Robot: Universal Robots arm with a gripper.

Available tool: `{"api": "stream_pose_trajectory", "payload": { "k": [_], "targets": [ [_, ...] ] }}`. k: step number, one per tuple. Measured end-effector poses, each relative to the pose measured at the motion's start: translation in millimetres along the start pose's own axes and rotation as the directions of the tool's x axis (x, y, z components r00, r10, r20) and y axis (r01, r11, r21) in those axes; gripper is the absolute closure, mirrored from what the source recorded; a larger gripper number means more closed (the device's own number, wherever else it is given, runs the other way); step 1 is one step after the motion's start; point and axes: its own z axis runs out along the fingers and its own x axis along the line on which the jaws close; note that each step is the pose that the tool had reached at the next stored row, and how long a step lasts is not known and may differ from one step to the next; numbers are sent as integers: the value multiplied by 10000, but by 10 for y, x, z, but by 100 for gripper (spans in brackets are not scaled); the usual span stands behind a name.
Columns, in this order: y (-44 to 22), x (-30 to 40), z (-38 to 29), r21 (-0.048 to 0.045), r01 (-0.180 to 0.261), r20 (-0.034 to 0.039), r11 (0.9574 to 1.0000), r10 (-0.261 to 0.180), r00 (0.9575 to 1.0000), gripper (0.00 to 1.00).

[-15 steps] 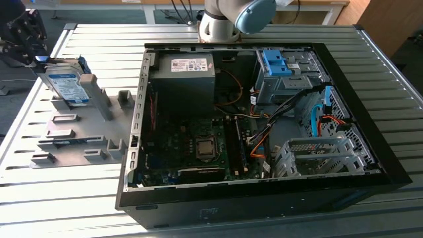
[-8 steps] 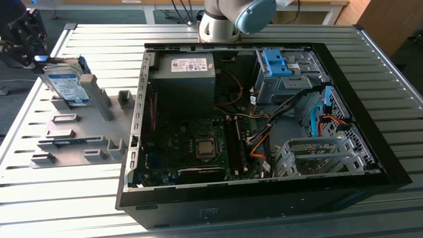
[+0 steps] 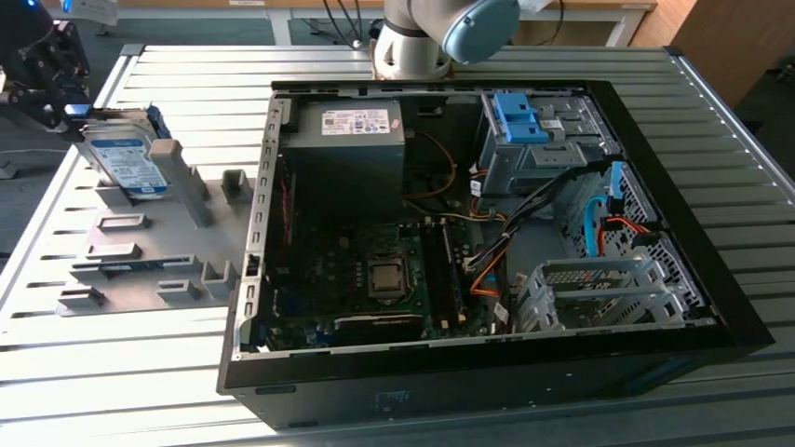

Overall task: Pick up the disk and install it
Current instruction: 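Pick up the disk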

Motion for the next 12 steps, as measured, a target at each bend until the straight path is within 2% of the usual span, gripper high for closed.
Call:
{"api": "stream_pose_trajectory", "payload": {
  "k": [5,9,12],
  "targets": [
    [-2,-1,40,11,2,0,10000,-2,10000,52],
    [-3,-1,49,142,8,12,9999,-9,10000,52],
    [-3,-1,67,142,8,17,9999,-9,10000,52]
  ]
}}
